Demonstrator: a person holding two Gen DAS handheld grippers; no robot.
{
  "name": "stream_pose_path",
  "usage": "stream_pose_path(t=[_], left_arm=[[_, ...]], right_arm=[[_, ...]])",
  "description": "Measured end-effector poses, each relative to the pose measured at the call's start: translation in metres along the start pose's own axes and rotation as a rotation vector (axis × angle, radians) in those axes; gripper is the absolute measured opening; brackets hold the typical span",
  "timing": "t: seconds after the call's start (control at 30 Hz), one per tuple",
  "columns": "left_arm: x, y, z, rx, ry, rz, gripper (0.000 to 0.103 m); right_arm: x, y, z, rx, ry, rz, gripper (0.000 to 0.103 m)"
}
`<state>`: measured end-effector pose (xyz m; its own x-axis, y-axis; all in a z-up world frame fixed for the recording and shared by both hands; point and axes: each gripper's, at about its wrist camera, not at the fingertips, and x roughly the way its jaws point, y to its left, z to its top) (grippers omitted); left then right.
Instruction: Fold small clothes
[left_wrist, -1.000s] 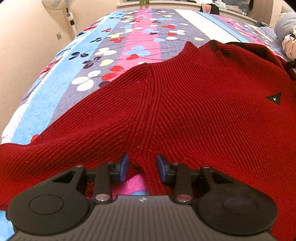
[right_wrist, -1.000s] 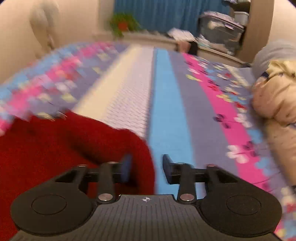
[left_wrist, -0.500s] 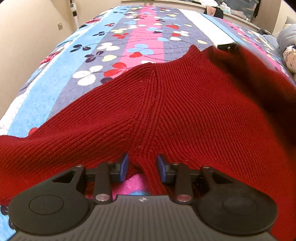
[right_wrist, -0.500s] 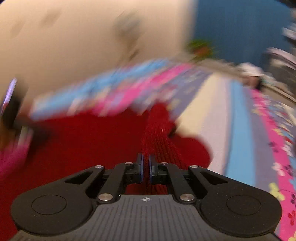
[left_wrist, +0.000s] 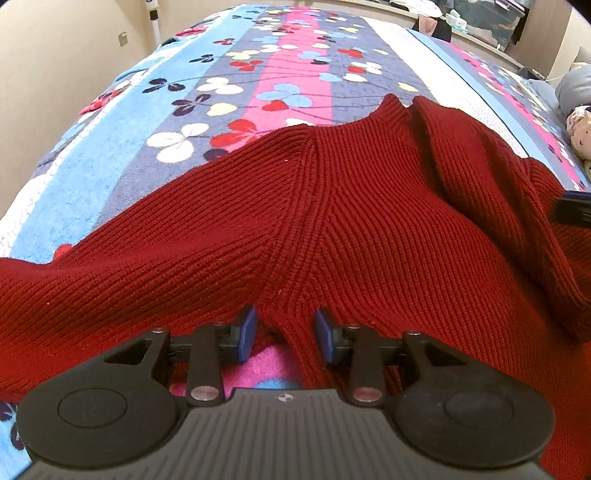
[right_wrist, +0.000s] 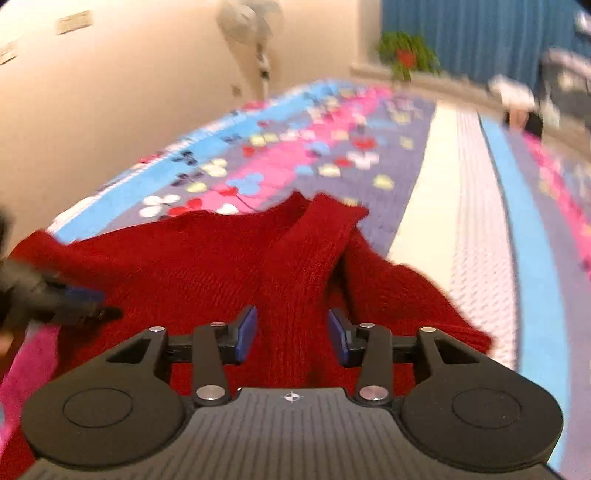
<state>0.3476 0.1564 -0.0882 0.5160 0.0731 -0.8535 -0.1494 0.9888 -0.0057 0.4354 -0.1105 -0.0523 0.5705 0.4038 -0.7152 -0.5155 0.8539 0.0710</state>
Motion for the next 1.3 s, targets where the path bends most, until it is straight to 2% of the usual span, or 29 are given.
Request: stream_pose_path(t=[0.13, 0.17, 0.2, 0.3, 0.37, 0.47, 0.53, 0.57, 0.6, 0.63, 0.67, 0.7, 0.73, 0.8, 0.87, 0.93, 1.03, 1.1, 1.13, 1.17, 1.23, 1.3], left_arm=[[0.002, 0.002, 0.001, 0.008, 0.001, -0.010, 0.040], [0.002, 0.002, 0.001, 0.014, 0.000, -0.009, 0.040], [0.002, 0.001, 0.000, 0.019, 0.000, -0.008, 0.041], [0.003, -0.001, 0.000, 0.033, -0.002, -0.004, 0.041], [0.003, -0.001, 0.000, 0.036, -0.001, -0.005, 0.041], [0.004, -0.002, 0.000, 0.041, -0.002, -0.001, 0.041], [0.005, -0.003, 0.000, 0.050, -0.004, 0.005, 0.041], [0.005, -0.004, 0.000, 0.056, -0.005, 0.008, 0.041], [0.006, -0.005, 0.000, 0.060, -0.007, 0.010, 0.041], [0.006, -0.005, -0.001, 0.061, -0.008, 0.012, 0.041], [0.006, -0.005, -0.001, 0.063, -0.008, 0.013, 0.041], [0.006, -0.005, -0.001, 0.065, -0.009, 0.012, 0.042], [0.006, -0.005, 0.000, 0.065, -0.009, 0.013, 0.043], [0.006, -0.006, 0.000, 0.066, -0.011, 0.015, 0.044], [0.006, -0.006, -0.001, 0.068, -0.014, 0.017, 0.044], [0.005, -0.006, -0.001, 0.071, -0.019, 0.014, 0.044], [0.000, -0.001, -0.002, 0.042, -0.030, -0.003, 0.046], [-0.008, 0.003, -0.003, 0.000, -0.056, -0.030, 0.050], [-0.013, 0.004, -0.006, -0.018, -0.076, -0.051, 0.051], [-0.018, 0.005, -0.011, -0.036, -0.095, -0.074, 0.052], [-0.028, 0.005, -0.027, -0.074, -0.110, -0.112, 0.053], [-0.035, 0.002, -0.043, -0.081, -0.097, -0.109, 0.053]], right_arm=[[0.062, -0.004, 0.020, 0.100, 0.084, -0.045, 0.043], [0.067, -0.001, 0.024, 0.093, 0.082, -0.042, 0.035], [0.067, 0.000, 0.028, 0.065, 0.067, -0.049, 0.013], [0.053, -0.017, 0.053, 0.046, 0.011, -0.087, 0.012], [0.022, -0.051, 0.068, 0.089, -0.085, -0.136, 0.012], [-0.044, -0.129, 0.072, 0.226, -0.294, -0.305, 0.012], [-0.090, -0.199, 0.052, 0.377, -0.431, -0.519, 0.014], [-0.104, -0.230, 0.037, 0.433, -0.452, -0.644, 0.019], [-0.114, -0.264, 0.017, 0.487, -0.426, -0.798, 0.033], [-0.118, -0.295, -0.009, 0.548, -0.349, -0.926, 0.038], [-0.120, -0.321, -0.038, 0.618, -0.256, -1.000, 0.038], [-0.124, -0.341, -0.071, 0.693, -0.175, -1.022, 0.038], [-0.128, -0.352, -0.103, 0.754, -0.137, -1.022, 0.038], [-0.133, -0.352, -0.152, 0.818, -0.123, -1.003, 0.038], [-0.132, -0.336, -0.182, 0.830, -0.142, -0.914, 0.038], [-0.132, -0.310, -0.202, 0.809, -0.171, -0.779, 0.038], [-0.131, -0.264, -0.212, 0.718, -0.175, -0.544, 0.041], [-0.128, -0.235, -0.213, 0.649, -0.115, -0.393, 0.045], [-0.128, -0.222, -0.214, 0.619, -0.089, -0.345, 0.047], [-0.130, -0.212, -0.215, 0.595, -0.067, -0.321, 0.049], [-0.137, -0.192, -0.222, 0.542, -0.019, -0.302, 0.062], [-0.141, -0.183, -0.231, 0.509, 0.057, -0.305, 0.067]])
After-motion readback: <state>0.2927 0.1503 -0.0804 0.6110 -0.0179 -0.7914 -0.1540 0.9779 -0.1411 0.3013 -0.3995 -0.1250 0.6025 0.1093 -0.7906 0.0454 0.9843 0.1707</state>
